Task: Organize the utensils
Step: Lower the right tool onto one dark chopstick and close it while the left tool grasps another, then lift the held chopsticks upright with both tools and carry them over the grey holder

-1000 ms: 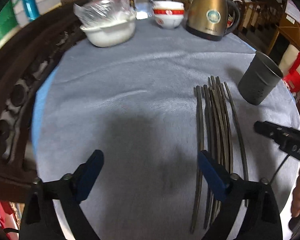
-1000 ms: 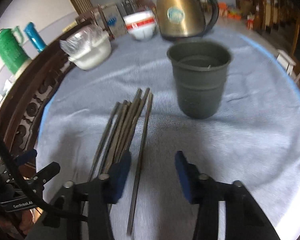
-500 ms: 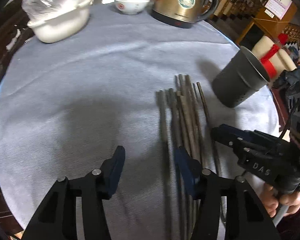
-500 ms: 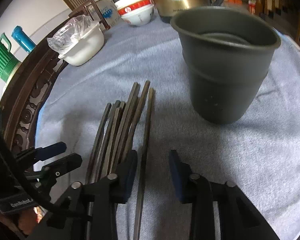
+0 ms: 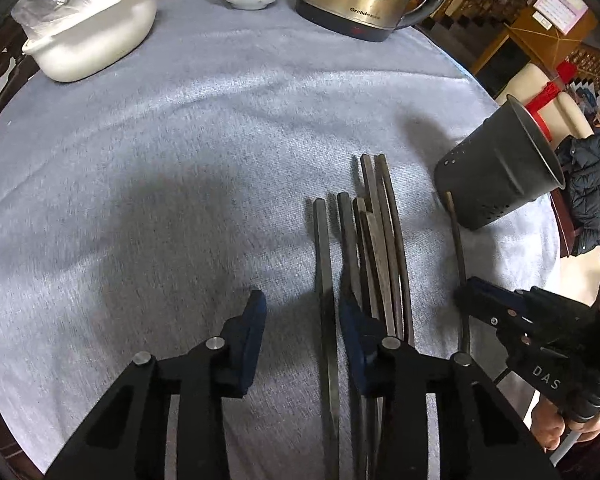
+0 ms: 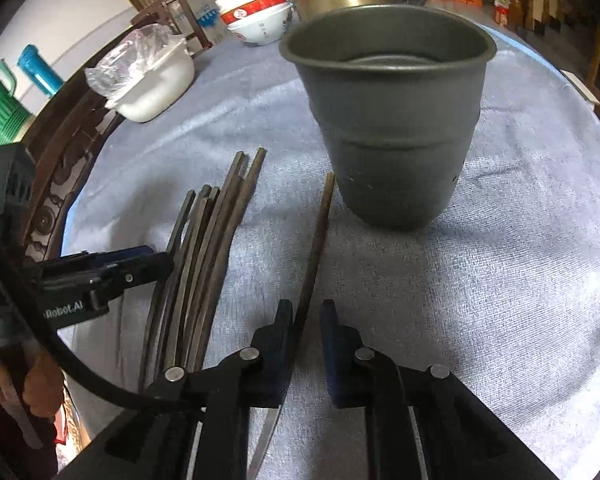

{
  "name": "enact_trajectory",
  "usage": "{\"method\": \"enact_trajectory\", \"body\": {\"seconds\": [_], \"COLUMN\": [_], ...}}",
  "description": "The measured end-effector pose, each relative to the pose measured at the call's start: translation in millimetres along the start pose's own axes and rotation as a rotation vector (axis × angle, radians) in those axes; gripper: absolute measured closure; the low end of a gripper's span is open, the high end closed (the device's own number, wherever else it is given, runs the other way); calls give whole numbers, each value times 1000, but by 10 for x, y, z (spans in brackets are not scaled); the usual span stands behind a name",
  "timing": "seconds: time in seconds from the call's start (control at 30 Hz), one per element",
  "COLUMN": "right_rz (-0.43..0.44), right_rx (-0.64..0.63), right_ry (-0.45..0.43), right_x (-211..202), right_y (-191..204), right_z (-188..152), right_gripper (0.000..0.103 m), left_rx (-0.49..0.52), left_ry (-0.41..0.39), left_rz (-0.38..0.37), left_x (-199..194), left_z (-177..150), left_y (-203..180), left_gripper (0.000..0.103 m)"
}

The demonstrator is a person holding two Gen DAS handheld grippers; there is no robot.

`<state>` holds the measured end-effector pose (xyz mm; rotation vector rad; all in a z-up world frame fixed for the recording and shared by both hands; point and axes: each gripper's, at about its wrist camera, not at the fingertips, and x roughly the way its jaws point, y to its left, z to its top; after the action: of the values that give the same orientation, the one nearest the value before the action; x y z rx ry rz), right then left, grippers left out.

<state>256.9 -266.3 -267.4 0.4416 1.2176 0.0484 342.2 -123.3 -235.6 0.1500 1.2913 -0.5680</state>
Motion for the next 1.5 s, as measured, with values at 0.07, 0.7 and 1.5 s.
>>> {"method": "enact_trajectory", "body": {"seconds": [0.07, 0.7, 1.5], "right_rz": [-13, 223, 56], "right_rx": [4, -77, 95], "right_ry": [-1, -197, -1135], "right_x": [25, -681, -2612], "right_y": [30, 146, -393], "right_z": [42, 86, 556], "right_gripper": [85, 97, 97], "left_rx": [-1, 22, 101], "left_ry": [-1, -239, -859], "left_rz": [-9, -22, -46], "left_x": [-34, -1077, -2354], "left_z": [0, -157, 600], "left_y": [7, -38, -1475], "left_gripper": [70, 97, 97]}}
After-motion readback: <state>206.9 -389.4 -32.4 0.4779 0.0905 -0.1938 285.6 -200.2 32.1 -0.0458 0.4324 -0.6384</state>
